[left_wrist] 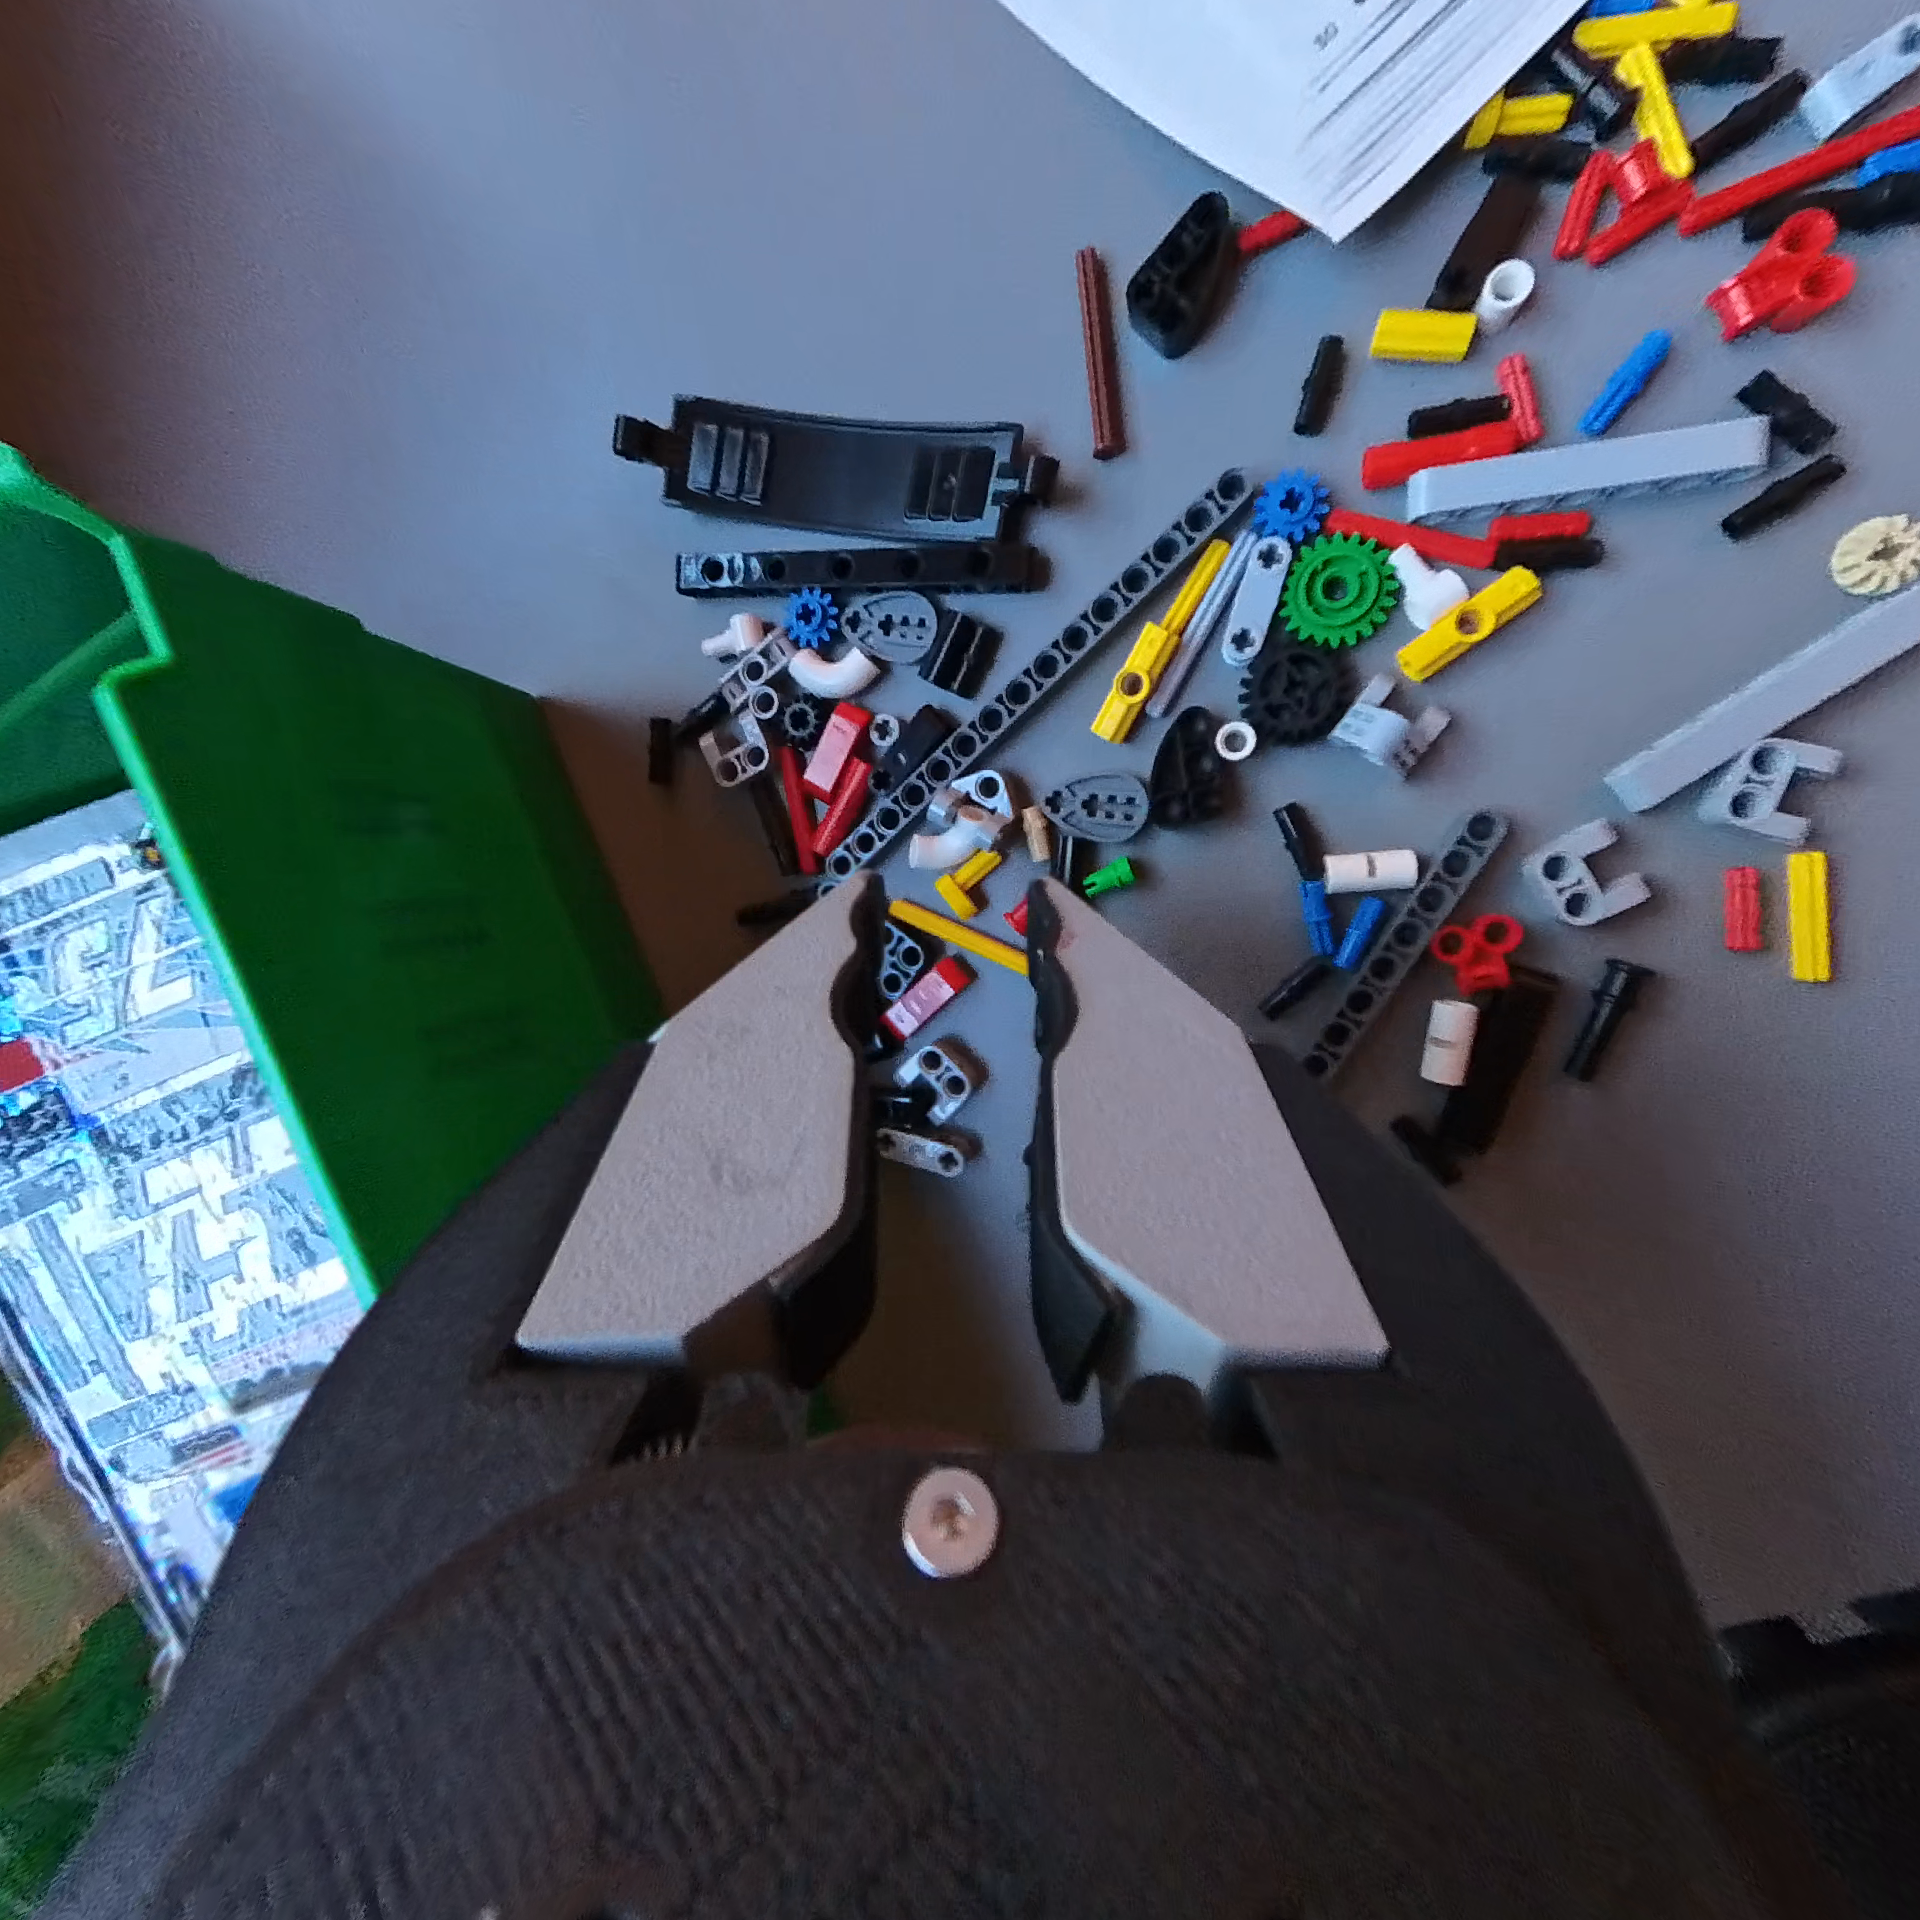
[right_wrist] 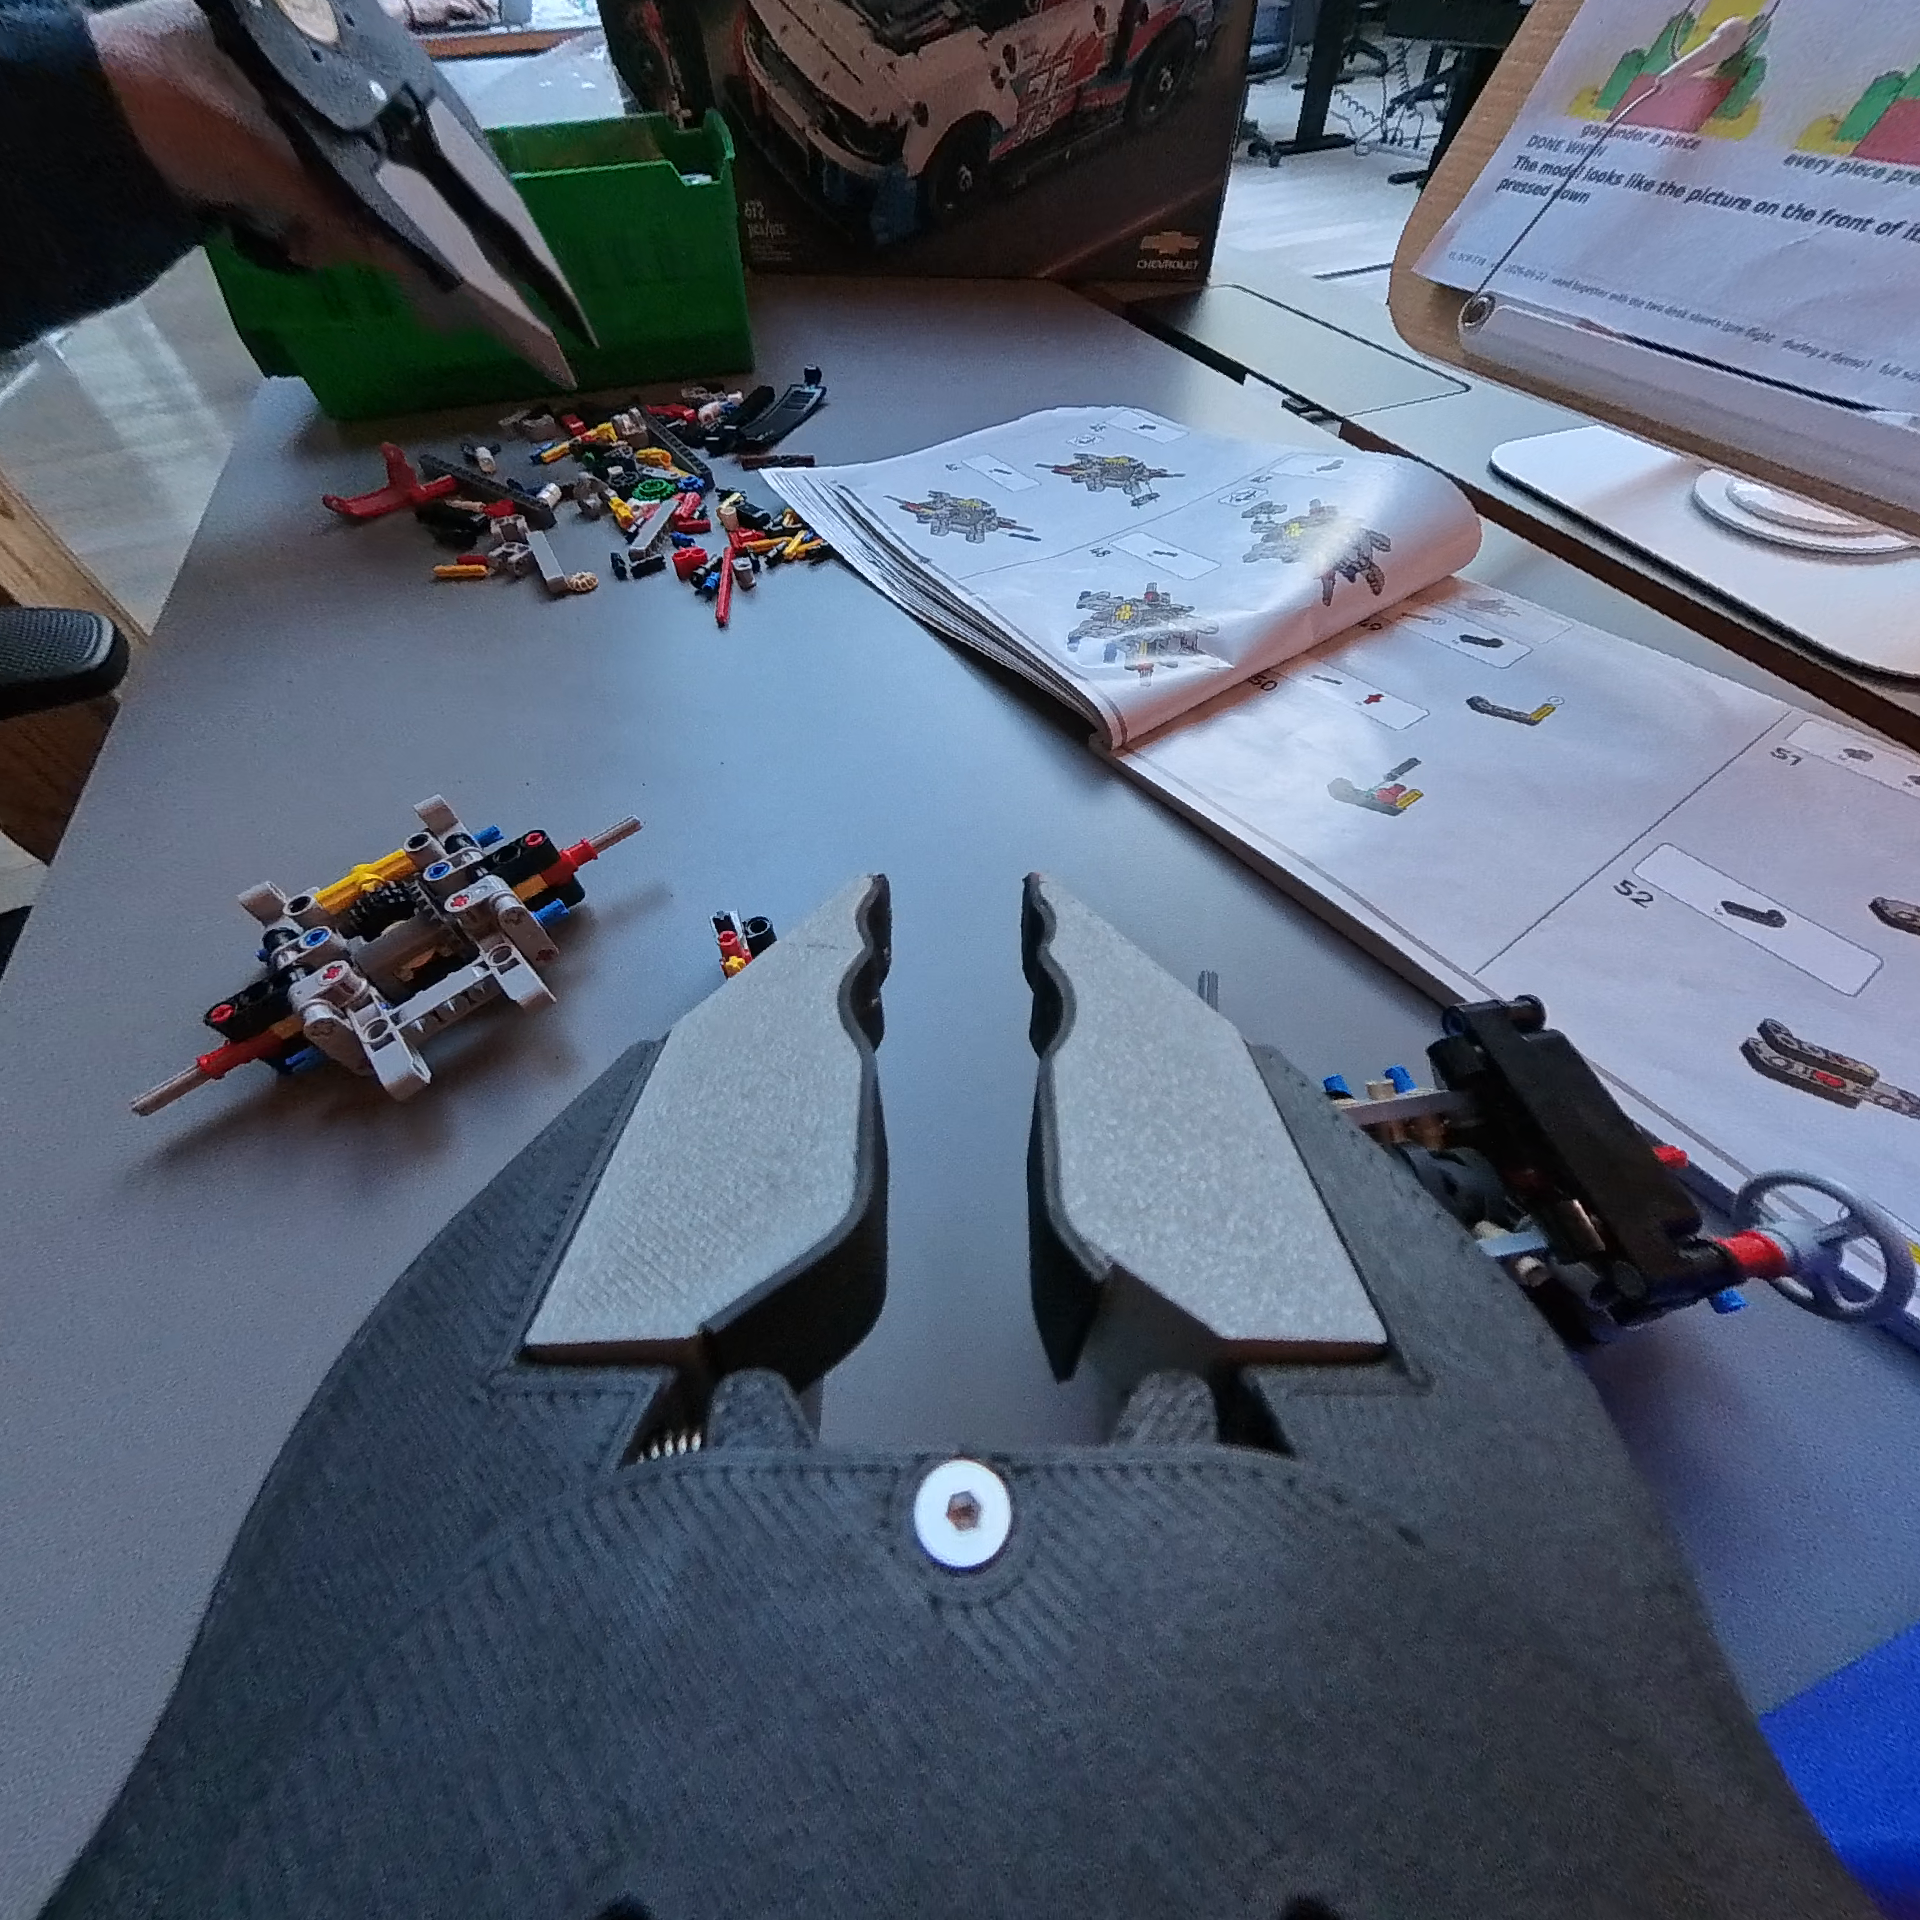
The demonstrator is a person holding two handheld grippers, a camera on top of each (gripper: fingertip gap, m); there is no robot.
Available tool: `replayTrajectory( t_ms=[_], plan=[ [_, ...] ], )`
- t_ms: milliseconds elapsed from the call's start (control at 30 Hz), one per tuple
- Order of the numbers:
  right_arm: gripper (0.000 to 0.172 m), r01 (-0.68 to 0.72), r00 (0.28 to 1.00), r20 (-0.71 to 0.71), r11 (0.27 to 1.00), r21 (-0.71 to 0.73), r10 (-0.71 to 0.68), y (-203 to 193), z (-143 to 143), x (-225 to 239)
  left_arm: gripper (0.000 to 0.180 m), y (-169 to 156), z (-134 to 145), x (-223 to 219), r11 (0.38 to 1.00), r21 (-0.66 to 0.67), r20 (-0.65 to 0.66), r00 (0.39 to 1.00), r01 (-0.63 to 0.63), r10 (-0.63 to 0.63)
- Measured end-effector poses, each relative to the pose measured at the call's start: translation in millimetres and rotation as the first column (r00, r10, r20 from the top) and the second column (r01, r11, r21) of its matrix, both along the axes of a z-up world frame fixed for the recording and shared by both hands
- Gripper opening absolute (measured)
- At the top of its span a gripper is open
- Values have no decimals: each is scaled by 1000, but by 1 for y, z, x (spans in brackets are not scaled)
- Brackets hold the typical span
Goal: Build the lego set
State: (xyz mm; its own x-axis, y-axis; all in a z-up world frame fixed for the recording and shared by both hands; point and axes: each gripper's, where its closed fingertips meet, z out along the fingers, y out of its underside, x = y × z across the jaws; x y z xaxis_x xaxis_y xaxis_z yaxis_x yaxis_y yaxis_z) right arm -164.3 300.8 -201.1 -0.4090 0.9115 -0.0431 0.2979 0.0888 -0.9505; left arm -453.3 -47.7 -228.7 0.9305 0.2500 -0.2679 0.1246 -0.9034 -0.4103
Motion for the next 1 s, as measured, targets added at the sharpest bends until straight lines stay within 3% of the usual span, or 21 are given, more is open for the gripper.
replayTrajectory(
  t_ms=[267, 433, 633, 1000],
  plan=[
    [22, -4, 1000, 6, 1000, -4, 4, -1, -1, 0, 23, -14, -8, -2, 999, -37, 16, 999, -31, 32],
    [21, -2, 1000, 6, 1000, -7, 2, 0, -1, 0, 21, -26, -12, -19, 989, -74, -8, 991, -130, 130],
    [21, -1, 1000, 8, 1000, -4, 1, -1, -2, 0, 13, -24, -17, -30, 973, -49, 55, 972, -225, 227],
    [20, -10, 1000, 12, 1000, 5, 10, -3, -2, 0, 12, -20, -27, -31, 969, -49, 110, 963, -240, 245]
  ],
)
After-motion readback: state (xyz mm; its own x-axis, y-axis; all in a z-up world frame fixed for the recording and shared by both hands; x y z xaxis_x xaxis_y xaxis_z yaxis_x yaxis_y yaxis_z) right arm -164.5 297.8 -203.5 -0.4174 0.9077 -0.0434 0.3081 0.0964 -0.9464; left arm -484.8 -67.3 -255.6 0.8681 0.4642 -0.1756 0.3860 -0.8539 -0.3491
